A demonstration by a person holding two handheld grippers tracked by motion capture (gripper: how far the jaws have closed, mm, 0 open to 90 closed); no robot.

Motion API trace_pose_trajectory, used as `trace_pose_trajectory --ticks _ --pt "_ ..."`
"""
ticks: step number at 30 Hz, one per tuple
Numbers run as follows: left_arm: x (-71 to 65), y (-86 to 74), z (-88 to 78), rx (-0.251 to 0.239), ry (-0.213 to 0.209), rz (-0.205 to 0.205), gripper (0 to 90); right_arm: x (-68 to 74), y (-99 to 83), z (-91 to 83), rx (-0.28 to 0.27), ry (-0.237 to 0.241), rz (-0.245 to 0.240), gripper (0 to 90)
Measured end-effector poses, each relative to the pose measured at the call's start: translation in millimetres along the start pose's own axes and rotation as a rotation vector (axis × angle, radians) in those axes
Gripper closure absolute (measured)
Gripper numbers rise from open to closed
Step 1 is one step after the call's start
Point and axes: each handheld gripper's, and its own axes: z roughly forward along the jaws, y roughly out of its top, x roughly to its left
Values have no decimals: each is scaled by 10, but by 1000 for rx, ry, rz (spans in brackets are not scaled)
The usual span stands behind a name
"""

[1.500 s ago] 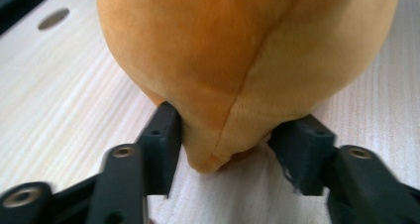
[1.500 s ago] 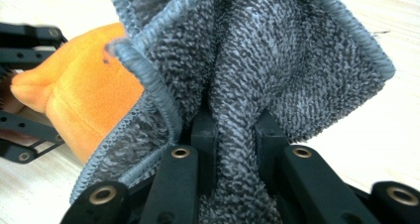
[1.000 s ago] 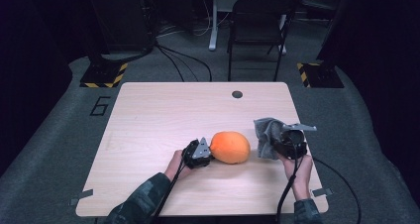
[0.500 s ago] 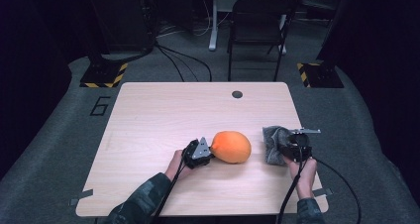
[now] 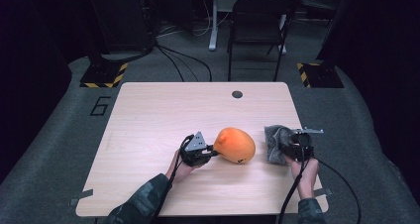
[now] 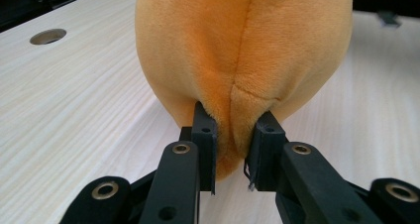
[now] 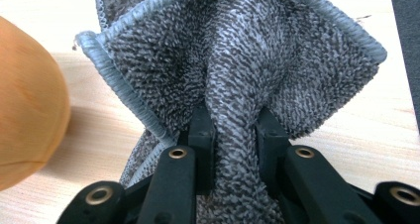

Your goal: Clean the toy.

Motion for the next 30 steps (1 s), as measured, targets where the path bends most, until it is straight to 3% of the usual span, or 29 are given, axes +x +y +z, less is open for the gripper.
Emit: trace_pose_trajectory --ticks 6,12,17,21,24,26,28,30 --pt "24 3 -37 -46 -18 -132 768 32 24 -30 -18 15 -11 746" --pt "40 -84 30 -27 -33 -240 767 171 99 -151 -54 37 -37 748" --pt "20 -156 114 26 -19 -235 765 434 223 -368 -123 107 -88 747" --pt "-1 -152 115 36 -9 -221 763 790 293 -511 -164 204 -141 747" --pt "-18 -154 118 36 -12 -223 761 1152 306 -528 -181 273 -206 747" --pt "-29 -157 114 42 -14 -221 760 1365 294 -464 -177 291 -251 747" --pt "-33 -158 111 49 -10 -203 760 1465 280 -384 -158 277 -279 747" --pt "-49 -165 121 57 -7 -205 758 1524 236 -237 -132 216 -320 748"
